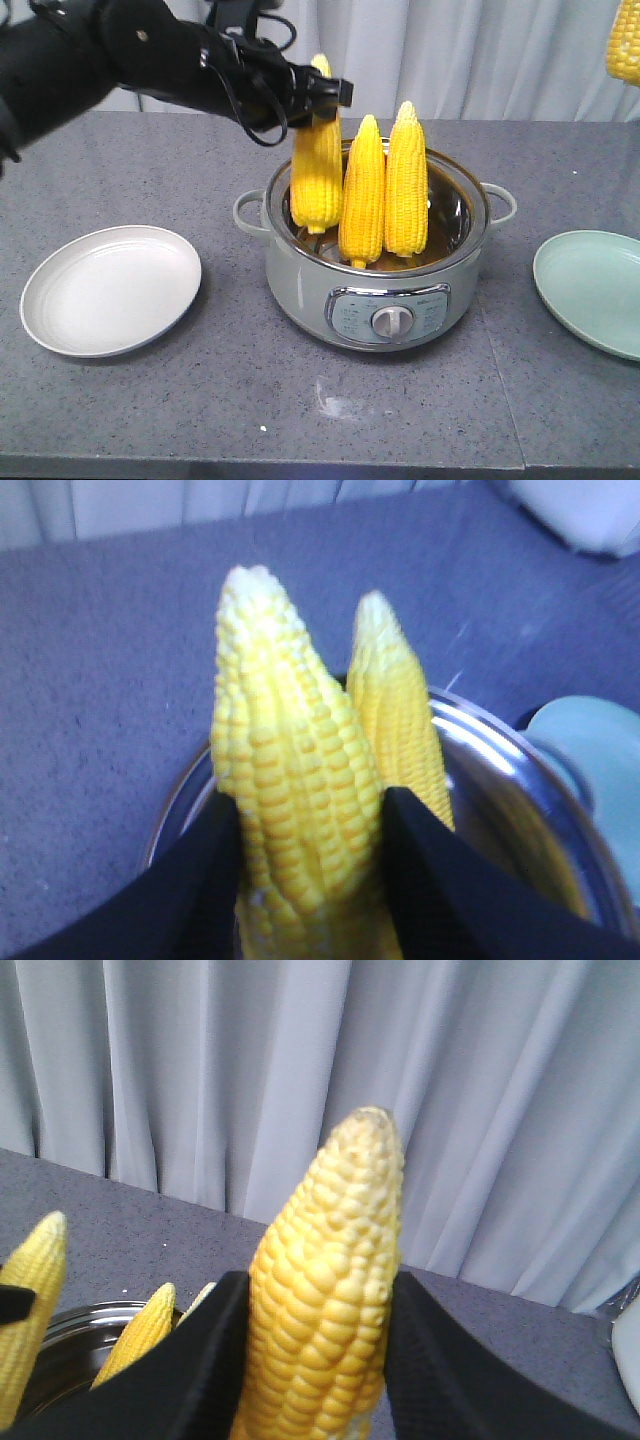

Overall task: Distribute corn equally
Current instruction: 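Close the left gripper on the cob and lift it up, then carry the left cob over the white plate, right cob over green plate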

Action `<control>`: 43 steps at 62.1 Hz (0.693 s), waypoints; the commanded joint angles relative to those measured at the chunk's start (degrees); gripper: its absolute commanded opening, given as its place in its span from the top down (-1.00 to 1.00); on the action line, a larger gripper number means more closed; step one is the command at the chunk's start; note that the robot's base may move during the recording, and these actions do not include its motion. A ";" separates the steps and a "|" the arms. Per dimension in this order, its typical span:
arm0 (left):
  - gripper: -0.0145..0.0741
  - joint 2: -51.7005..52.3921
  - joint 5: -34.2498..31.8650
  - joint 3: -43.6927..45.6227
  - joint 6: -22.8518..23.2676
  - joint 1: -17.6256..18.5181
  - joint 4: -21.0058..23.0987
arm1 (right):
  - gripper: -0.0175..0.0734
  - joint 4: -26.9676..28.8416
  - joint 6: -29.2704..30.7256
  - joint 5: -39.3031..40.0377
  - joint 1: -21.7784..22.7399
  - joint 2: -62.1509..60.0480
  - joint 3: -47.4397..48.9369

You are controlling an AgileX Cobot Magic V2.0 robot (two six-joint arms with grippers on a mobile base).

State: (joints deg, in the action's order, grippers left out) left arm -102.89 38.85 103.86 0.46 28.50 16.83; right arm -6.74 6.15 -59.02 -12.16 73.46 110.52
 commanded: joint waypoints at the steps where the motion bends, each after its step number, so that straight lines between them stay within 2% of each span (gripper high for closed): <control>1: 0.69 7.20 -4.73 1.70 0.47 0.26 -0.45 | 0.63 -0.74 0.36 4.33 0.18 -1.14 1.38; 11: 0.69 14.63 -2.09 1.70 0.62 0.26 -7.94 | 0.63 -0.61 -0.31 3.13 0.18 -1.14 1.38; 19: 0.69 20.85 3.25 1.70 1.06 0.26 -15.82 | 0.63 -0.67 -0.46 1.32 0.18 -1.14 1.38; 25: 0.69 25.49 8.81 1.70 1.58 0.26 -22.98 | 0.63 -0.72 -0.46 -0.23 0.18 -1.14 1.38; 35: 0.69 30.20 20.60 1.70 5.12 0.26 -36.87 | 0.63 -1.00 -0.46 -2.53 0.18 -1.08 1.38; 39: 0.69 30.69 24.61 1.70 6.82 0.26 -42.50 | 0.63 -2.60 -0.53 -4.06 0.18 -0.68 1.38; 43: 0.69 30.62 27.09 1.29 7.35 0.26 -46.31 | 0.63 -5.14 -1.42 -5.48 0.18 -0.01 1.38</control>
State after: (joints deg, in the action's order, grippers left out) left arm -73.46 65.59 103.86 5.83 28.50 -22.27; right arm -8.03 5.60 -66.53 -12.16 73.59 110.52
